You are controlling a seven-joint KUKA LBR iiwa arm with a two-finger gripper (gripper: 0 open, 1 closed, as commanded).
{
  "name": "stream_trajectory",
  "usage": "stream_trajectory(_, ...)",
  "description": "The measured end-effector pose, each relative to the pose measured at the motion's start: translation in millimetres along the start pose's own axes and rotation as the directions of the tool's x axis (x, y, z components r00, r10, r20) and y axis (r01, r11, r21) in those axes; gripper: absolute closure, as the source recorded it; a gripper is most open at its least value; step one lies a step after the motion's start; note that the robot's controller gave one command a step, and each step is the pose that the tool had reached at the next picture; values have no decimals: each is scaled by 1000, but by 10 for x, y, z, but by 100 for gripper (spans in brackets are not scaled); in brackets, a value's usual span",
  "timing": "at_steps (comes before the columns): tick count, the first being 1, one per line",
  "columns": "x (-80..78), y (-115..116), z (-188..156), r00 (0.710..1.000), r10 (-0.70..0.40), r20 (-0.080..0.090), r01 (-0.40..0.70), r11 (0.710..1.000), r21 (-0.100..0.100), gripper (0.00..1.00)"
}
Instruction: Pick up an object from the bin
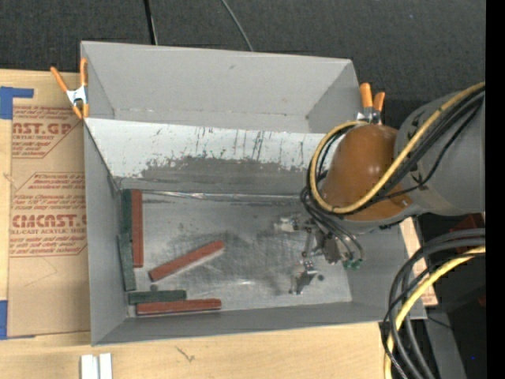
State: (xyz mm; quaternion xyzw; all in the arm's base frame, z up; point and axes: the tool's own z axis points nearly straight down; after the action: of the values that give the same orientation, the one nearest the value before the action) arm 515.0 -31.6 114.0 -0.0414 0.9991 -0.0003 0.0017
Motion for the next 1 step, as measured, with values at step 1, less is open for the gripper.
stream_trajectory(1, -485, 710, 383, 997, 81, -4, -81, 997, -2, 100)
